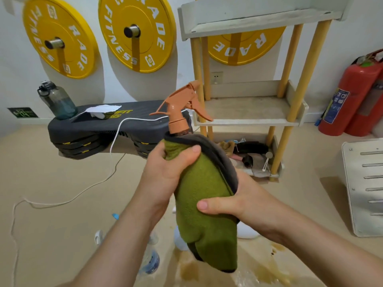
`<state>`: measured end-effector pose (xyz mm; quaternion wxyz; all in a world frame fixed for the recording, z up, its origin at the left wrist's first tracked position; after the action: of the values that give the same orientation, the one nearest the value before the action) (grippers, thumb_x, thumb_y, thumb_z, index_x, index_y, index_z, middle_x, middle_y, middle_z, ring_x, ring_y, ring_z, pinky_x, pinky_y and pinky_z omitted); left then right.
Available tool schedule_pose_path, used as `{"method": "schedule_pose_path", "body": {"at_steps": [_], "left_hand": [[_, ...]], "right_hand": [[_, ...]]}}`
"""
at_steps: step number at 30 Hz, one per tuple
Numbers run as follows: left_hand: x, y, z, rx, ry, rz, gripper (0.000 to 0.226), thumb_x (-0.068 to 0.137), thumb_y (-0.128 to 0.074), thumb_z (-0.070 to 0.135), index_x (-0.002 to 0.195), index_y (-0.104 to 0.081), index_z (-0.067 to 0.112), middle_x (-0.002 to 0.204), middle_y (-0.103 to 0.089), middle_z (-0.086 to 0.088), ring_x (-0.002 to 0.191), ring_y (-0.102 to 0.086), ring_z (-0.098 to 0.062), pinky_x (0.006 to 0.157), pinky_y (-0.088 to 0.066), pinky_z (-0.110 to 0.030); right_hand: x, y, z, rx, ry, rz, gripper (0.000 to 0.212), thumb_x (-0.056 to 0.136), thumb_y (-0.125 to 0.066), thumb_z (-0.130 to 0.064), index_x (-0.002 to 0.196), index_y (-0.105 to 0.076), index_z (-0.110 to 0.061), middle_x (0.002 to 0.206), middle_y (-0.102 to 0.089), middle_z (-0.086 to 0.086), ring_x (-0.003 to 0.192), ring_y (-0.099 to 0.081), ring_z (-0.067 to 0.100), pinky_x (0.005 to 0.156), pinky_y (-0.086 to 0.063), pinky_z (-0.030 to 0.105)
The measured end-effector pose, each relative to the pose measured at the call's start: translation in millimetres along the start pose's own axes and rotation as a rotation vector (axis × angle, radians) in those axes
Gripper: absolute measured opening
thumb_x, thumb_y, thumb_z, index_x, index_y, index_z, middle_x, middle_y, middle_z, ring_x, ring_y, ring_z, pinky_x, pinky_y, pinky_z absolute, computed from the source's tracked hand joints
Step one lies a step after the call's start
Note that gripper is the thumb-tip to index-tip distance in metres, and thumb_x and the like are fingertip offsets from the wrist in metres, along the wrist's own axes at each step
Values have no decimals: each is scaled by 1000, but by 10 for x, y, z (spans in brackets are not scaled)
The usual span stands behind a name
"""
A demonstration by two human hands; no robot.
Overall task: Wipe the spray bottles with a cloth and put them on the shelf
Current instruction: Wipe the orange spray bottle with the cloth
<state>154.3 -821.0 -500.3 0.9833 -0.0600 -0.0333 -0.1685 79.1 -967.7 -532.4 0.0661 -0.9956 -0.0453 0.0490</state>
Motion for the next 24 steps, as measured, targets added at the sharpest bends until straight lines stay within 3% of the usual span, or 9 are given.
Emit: {"method": "schedule_pose_path", "body": {"at_steps": [5, 8, 10, 13, 17, 20, 24], "left_hand": [[23, 146, 33, -31, 17, -153, 12, 70, -76, 21, 81, -76, 16, 81, -74, -4, 75, -70, -15, 66, -55, -25], [17, 50, -98, 27, 66, 64, 12, 76, -76, 29, 73, -75, 17, 77, -74, -4, 71, -70, -17, 67, -56, -32], [31, -7, -175, 98, 69, 234, 16, 78, -80, 30, 68, -74, 19, 74, -74, -2, 70, -69, -18, 70, -58, -37], [66, -19, -155, 18, 32, 353, 15, 83, -77, 21, 72, -69, 16, 66, -69, 1, 61, -65, -13, 60, -54, -30], [40, -23, -108, 60, -50, 270, 12, 77, -82, 26, 78, -72, 19, 72, -72, 3, 67, -67, -14, 65, -56, -33], [12, -72, -126, -1, 20, 220, 13, 72, -82, 28, 70, -73, 20, 73, -72, 0, 69, -68, -16, 67, -57, -34], [-50, -115, -205, -153, 106, 178, 33, 65, -78, 34, 88, -71, 11, 87, -74, -10, 80, -72, -23, 73, -61, -39]], "right_hand": [[-8, 58, -67, -42, -106, -117, 55, 73, -81, 0, 121, -64, -21, 110, -75, 3, 101, -72, 22, 85, -59, 36], [-27, 12, 14, -91, -168, -86, 47, 76, -80, 0, 119, -65, -16, 107, -76, 5, 98, -73, 24, 88, -59, 41], [-49, -79, 96, -79, -183, -21, 53, 77, -81, -2, 123, -62, -19, 108, -76, 3, 98, -74, 24, 89, -59, 45], [-40, -129, 193, 139, -204, 60, 67, 73, -83, -4, 131, -56, -22, 112, -74, 9, 101, -72, 31, 89, -57, 52], [-60, -133, 142, 132, -244, -25, 46, 77, -80, -5, 119, -66, -13, 107, -76, 10, 99, -73, 28, 88, -59, 44], [-83, -131, 133, 134, -194, 79, 38, 74, -80, -2, 110, -71, -10, 101, -77, 10, 94, -75, 27, 83, -61, 39], [-75, -103, 103, 161, -76, 192, 40, 69, -82, -5, 107, -70, -2, 97, -77, 15, 88, -75, 31, 78, -62, 41]]}}
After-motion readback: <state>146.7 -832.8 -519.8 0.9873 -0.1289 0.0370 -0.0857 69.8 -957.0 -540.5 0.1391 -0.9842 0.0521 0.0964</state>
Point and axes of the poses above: each hand's wrist, its own x-axis towards the middle knuckle, its own y-axis out of the back of the hand, z = x × y, the point moved 1 cm from there along x, towards the middle knuckle
